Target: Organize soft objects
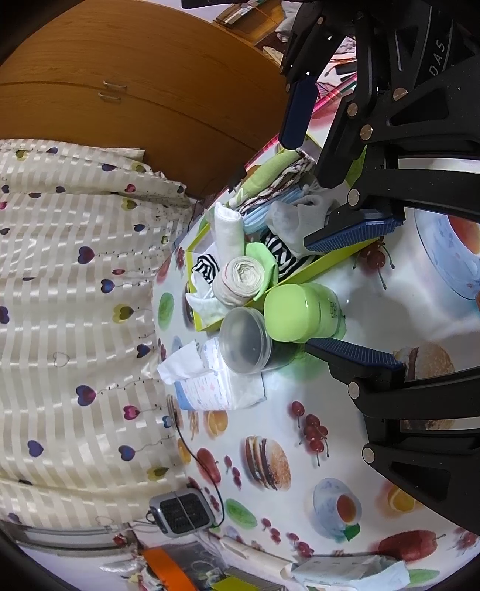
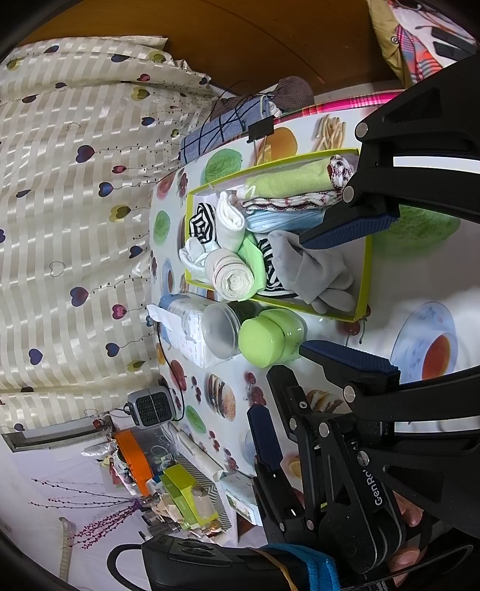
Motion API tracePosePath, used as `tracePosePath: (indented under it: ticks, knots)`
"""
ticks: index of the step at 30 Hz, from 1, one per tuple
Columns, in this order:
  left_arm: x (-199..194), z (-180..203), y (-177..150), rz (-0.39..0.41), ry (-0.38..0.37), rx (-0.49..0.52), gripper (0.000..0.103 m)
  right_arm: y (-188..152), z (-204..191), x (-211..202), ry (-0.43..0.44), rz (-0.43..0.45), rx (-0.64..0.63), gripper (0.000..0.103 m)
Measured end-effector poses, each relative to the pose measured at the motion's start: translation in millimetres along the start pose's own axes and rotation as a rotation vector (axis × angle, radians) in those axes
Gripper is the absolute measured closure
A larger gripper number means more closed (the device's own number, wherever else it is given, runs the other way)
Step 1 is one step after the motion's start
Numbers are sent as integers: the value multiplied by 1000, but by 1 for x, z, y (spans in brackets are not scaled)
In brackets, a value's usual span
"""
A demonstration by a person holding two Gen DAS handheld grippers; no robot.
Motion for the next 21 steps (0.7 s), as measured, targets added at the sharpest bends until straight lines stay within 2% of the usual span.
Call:
tracePosePath:
  ticks: [21]
  knots:
    - [4, 4, -2, -14, -2, 17, 55, -5, 8, 0, -3, -2, 12, 50]
Point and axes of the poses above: each gripper's, at about its wrist camera, not at the fingertips, and x roughly the way its jaws point, z to its right, y to its top, the point moved 5 cm from there along x, roughly the way its jaws point, and after that the axes turned 14 degrees about y, right-handed, at the moved point
